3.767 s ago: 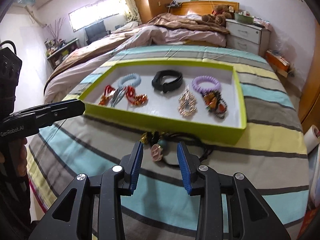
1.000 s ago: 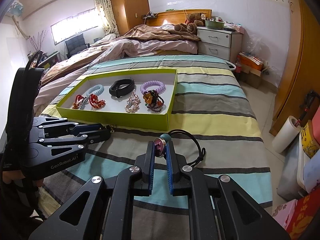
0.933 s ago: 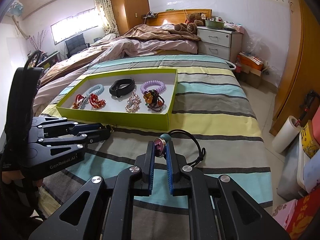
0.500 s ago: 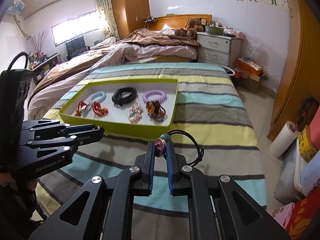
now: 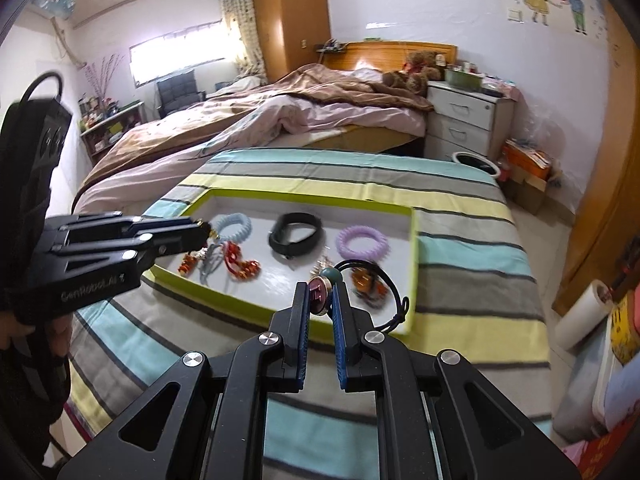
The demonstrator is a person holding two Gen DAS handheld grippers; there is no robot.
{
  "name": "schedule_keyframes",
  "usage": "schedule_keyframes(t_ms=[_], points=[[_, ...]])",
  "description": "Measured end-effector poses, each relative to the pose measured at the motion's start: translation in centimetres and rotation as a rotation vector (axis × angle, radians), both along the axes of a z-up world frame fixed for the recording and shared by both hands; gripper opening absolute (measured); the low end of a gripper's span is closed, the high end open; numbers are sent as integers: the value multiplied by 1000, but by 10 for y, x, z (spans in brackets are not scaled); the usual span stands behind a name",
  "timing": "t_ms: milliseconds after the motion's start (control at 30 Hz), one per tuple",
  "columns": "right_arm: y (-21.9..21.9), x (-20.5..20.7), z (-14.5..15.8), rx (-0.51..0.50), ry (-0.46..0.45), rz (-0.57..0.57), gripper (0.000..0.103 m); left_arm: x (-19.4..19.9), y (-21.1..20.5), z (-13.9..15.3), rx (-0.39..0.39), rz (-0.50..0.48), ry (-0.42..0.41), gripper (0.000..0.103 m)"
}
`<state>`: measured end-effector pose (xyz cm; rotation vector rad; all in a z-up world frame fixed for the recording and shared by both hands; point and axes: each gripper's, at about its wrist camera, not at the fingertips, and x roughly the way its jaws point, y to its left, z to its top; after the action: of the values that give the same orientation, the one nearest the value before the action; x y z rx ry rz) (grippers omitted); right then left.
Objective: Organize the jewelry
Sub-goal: 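Carry the black hair tie and gold clip over the box with both tools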
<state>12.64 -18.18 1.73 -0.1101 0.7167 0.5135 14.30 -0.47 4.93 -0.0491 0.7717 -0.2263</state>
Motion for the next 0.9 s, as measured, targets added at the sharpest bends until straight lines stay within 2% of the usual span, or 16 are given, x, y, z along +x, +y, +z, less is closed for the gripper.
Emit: schedule_keyframes(t_ms=[167,400,900], points=[[26,20,-14,-33,46,46,11,27,16,-13,-44,0,38,16],[44,39,-34,-50,113,76,11,53,21,-34,-59,2,96,16],[55,56,-52,-79,190,100,11,62,19,-58,-65,-9,160,16]])
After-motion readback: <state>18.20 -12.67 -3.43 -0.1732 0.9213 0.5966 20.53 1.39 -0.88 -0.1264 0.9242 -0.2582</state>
